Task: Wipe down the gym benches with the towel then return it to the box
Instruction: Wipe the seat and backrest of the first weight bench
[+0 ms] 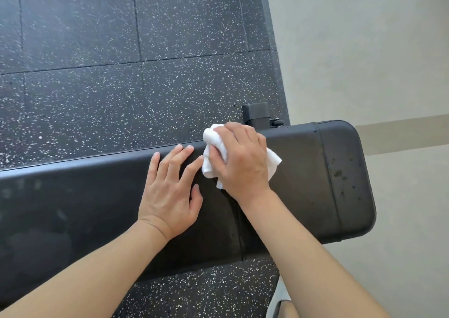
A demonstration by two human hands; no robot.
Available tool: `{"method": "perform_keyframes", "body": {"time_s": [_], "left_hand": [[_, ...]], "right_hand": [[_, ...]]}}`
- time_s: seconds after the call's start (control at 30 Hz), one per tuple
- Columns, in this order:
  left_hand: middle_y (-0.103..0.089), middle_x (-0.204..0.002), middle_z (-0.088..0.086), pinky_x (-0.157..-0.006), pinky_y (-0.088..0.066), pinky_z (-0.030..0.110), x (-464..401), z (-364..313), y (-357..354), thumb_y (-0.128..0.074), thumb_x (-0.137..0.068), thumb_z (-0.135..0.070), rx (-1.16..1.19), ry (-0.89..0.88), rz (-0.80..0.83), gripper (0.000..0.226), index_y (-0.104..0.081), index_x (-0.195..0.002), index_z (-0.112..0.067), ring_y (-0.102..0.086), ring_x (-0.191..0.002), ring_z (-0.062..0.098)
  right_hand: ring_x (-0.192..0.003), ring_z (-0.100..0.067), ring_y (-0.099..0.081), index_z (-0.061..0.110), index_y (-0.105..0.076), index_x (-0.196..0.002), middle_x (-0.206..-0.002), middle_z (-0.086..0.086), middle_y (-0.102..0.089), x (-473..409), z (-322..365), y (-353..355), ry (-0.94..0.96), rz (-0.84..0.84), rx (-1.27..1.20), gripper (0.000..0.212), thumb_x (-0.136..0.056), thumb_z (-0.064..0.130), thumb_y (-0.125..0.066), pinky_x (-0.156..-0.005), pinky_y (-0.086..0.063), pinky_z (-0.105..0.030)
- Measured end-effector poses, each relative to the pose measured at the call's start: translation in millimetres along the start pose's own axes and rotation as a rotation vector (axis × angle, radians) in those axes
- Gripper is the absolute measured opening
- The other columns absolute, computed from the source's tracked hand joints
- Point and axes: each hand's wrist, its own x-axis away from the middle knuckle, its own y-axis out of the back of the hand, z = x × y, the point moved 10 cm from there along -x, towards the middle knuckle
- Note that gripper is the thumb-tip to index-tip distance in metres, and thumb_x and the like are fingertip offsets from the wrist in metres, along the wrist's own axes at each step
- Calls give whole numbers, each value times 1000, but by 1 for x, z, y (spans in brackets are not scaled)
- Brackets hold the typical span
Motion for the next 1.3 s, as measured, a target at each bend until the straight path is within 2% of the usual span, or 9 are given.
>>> {"method": "perform_keyframes", "body": {"time_s": [0.2, 0.37, 0.43, 0.53, 0.67, 0.8, 0.93, 1.13, 1.3], "left_hand": [[-41, -159, 10, -127, -15, 61, -1, -1, 1, -49, -90, -30, 9, -1, -4, 59, -50, -148, -20, -35, -152, 35], [-41, -159, 11, -126, -16, 62, -2, -2, 0, -49, -89, -30, 8, -1, 18, 59, -49, -148, -20, -34, -153, 36], [-41, -160, 12, -127, -16, 62, -2, -2, -2, -49, -89, -30, 14, -9, 24, 61, -49, -149, -20, -33, -153, 36], [-41, -160, 12, -126, -16, 63, -1, -2, -4, -50, -88, -29, 6, -15, 40, 62, -48, -149, -20, -34, -153, 36], [-42, -159, 13, -124, -19, 66, -1, -3, -5, -50, -87, -29, -2, -16, 57, 63, -48, -149, -19, -35, -152, 37], [-42, -158, 14, -125, -19, 65, -1, -3, -6, -49, -86, -30, -5, -15, 59, 64, -46, -148, -18, -35, -151, 38], [-41, -160, 14, -125, -18, 65, -1, -3, -7, -49, -87, -30, -14, -29, 57, 64, -47, -149, -19, -34, -152, 37], [-41, -160, 14, -126, -16, 64, 0, -2, -8, -48, -88, -30, -9, -23, 57, 63, -47, -150, -19, -34, -152, 38], [-42, -159, 14, -124, -19, 66, -1, -3, -7, -47, -88, -30, 4, -15, 67, 62, -47, -150, -19, -34, -152, 38]], "right_hand": [[-96, -25, -64, 21, -72, -102, -105, 4, -70, -17, -30, 12, 75, 1, 41, 20, -92, 36, -64, -81, -45, -45], [-88, -31, -59, 17, -65, -86, -91, -2, -65, -40, -151, 54, -207, 24, 183, 21, -90, 37, -61, -83, -39, -43], [-84, -30, -58, 16, -63, -83, -88, -1, -64, -39, -168, 61, -242, 27, 207, 20, -90, 35, -61, -82, -36, -41], [-79, -30, -59, 16, -65, -81, -84, -2, -66, -40, -138, 45, -209, 45, 203, 20, -89, 34, -60, -80, -41, -42], [-69, -28, -54, 19, -58, -70, -71, 0, -58, -49, -51, -8, -87, 134, 77, 26, -90, 36, -58, -70, -42, -43], [-70, -26, -55, 19, -59, -71, -71, 1, -59, -49, -4, -33, -1, 181, -8, 29, -93, 38, -58, -72, -43, -41], [-71, -31, -61, 15, -65, -75, -73, -3, -64, -50, -40, -11, 52, 197, -44, 23, -91, 31, -63, -68, -49, -46], [-66, -31, -56, 16, -58, -69, -68, -1, -57, -50, -184, 62, -222, 100, 158, 30, -89, 37, -54, -63, -40, -39], [-62, -33, -56, 16, -54, -65, -65, -6, -58, -51, -119, 33, -151, 56, 126, 30, -89, 35, -54, -59, -44, -40]]}}
